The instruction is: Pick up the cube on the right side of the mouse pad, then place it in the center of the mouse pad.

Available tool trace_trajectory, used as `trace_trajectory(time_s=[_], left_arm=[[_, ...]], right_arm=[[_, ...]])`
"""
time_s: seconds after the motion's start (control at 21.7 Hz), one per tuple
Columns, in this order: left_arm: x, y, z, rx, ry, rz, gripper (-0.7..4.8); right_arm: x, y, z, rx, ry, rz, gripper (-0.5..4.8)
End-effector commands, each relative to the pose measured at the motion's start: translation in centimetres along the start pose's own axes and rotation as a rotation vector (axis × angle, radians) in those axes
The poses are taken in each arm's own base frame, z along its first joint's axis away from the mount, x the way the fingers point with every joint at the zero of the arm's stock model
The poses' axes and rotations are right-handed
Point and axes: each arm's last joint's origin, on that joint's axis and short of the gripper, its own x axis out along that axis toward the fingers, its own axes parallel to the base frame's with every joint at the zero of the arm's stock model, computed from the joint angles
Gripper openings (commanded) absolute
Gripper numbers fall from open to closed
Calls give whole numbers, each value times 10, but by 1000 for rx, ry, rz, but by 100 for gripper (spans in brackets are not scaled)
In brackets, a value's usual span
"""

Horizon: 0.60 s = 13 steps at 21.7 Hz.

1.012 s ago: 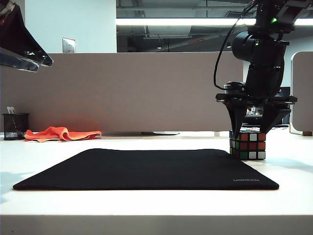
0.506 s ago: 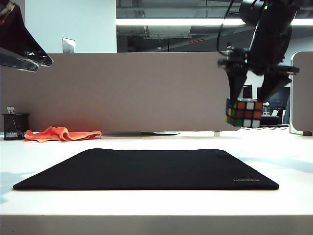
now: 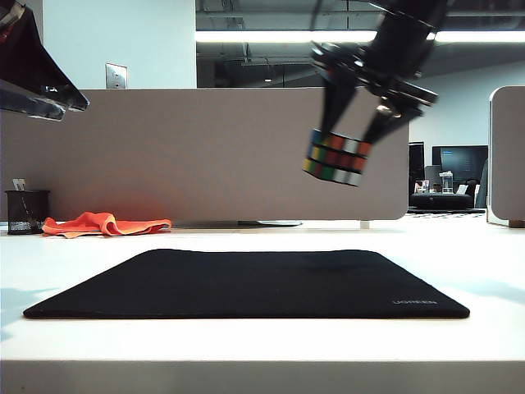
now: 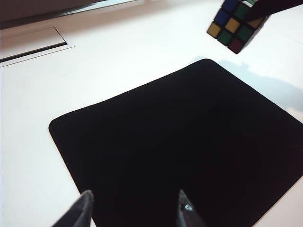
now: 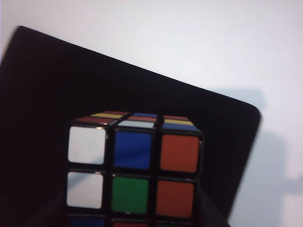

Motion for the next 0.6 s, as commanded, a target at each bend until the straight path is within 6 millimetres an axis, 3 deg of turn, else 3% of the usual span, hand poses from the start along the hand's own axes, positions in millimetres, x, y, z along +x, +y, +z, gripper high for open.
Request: trace_trajectory(time_s=[0.05, 0.32, 0.6], left_arm=[[-1, 0, 3, 6, -12, 0, 225], [-1, 0, 2, 1, -2, -2, 225], [-1, 0, 0, -8, 17, -4, 225]], right_arm=[[0, 28, 8, -67, -87, 54, 251], [21, 63, 2, -139, -65, 113, 252], [71, 90, -21, -249, 75, 67, 252]])
